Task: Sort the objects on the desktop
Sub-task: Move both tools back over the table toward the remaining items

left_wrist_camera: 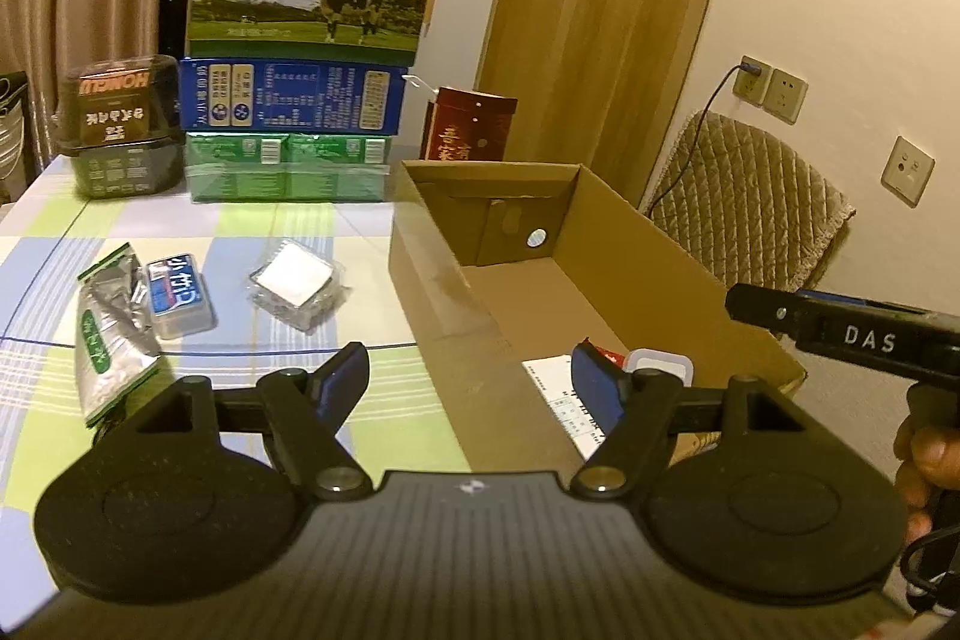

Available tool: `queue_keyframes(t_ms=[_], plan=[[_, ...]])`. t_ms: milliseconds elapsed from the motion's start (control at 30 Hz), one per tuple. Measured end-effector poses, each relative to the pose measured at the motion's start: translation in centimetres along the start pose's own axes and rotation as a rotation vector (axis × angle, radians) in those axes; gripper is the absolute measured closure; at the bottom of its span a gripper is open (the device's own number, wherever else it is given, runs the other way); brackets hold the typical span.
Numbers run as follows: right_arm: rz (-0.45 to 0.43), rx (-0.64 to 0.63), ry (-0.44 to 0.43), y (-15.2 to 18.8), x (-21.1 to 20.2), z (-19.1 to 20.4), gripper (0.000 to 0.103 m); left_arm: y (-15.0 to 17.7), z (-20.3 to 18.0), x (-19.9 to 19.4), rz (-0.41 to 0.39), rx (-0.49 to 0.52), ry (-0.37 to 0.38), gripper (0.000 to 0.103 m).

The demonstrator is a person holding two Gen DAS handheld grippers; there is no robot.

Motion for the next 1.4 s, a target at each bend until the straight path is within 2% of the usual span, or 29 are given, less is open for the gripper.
queue_keyframes(t_ms=[200,467,867,1167,1400], plan=[[-0.01,-0.017,-0.041,-0.3,-1.1,2.5,0.032,0.0,1.6,-1.9,-0.01,-0.002,-0.024,0.03],[-0.004,-0.062,-0.129,0.3,-2.1,7.3,0.029,0.6,5.5,-4.8,-0.013,-0.021,-0.087,0.024],[0.022,-0.142,-0.252,2.1,-2.0,14.7,0.028,2.1,15.3,-8.9,-0.002,-0.028,-0.257,0.021],[0.055,-0.189,-0.322,3.7,-0.3,19.5,0.027,1.9,21.0,-9.2,0.015,-0.007,-0.32,0.02],[0.1,-0.228,-0.355,6.1,2.9,22.8,0.027,2.6,25.1,-7.3,0.045,-0.011,-0.347,0.019]])
Point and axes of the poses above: each gripper's, at about its wrist camera, not at the fingertips, and x roughly the way its jaws point, z to its left, y to its underside, the point moved 5 cm from there along x, roughly the way its jaws point, and after that the axes turned 7 degrees about -z, right-handed, at the moved point
